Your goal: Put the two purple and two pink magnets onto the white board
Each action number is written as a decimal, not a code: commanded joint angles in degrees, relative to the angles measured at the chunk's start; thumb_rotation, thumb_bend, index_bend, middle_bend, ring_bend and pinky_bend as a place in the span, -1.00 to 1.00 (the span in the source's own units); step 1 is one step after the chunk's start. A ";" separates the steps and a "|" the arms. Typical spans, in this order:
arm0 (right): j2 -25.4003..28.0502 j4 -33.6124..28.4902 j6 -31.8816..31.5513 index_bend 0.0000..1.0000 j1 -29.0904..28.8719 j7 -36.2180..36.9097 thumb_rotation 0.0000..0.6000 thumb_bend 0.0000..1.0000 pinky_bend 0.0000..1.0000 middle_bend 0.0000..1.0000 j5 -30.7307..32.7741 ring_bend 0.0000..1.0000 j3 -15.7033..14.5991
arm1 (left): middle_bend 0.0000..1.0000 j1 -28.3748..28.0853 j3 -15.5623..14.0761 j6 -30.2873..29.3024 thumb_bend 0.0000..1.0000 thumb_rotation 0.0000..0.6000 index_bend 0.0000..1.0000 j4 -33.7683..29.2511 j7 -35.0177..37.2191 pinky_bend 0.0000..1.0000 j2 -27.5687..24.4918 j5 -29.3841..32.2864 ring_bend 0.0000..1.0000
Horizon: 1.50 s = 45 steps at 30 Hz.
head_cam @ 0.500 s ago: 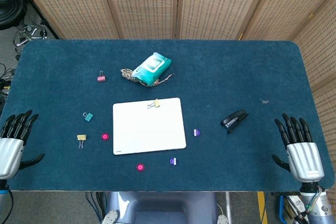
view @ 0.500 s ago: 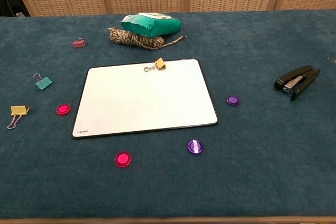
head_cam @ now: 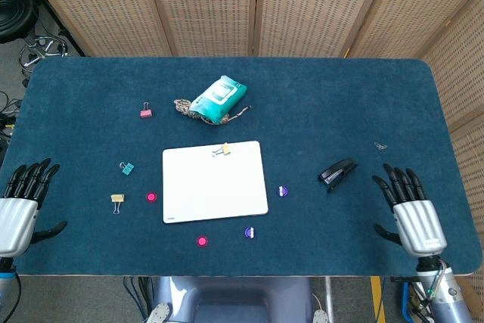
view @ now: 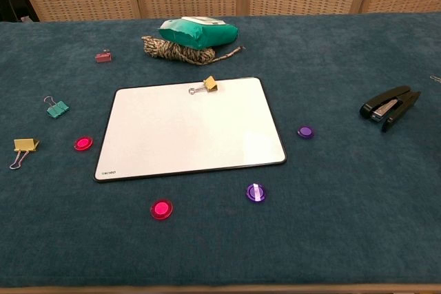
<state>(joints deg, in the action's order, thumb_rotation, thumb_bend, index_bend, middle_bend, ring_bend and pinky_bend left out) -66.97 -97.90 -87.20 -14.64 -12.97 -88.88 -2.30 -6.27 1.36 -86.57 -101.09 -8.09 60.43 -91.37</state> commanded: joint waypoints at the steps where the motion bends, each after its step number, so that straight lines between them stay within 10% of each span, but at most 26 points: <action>1: -0.14 -4.88 6.66 -0.46 -5.10 -4.65 1.00 -0.99 -1.00 -1.00 -0.27 -1.00 2.86 | -1.00 0.23 -0.46 -0.23 -1.00 1.00 -1.00 -0.47 -0.27 -1.00 -0.18 -0.50 -1.00; 19: -12.11 -9.62 27.48 -0.23 -22.44 -23.52 1.00 -0.46 -1.00 -1.00 27.99 -1.00 14.10 | -1.00 0.15 -0.40 0.44 -1.00 1.00 -1.00 -0.51 -0.59 -1.00 -0.03 0.27 -1.00; 45: -23.58 3.84 30.21 -0.24 -33.90 -32.96 1.00 -0.39 -1.00 -1.00 51.62 -1.00 13.53 | -1.00 0.14 -0.38 0.59 -1.00 1.00 -1.00 -0.50 0.00 -1.00 -0.29 0.48 -1.00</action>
<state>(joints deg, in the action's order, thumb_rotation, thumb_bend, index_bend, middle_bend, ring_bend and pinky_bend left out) -90.17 -94.56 -57.06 -48.16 -45.78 -37.96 11.49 -6.14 0.98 -85.97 -101.58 -8.10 60.16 -90.88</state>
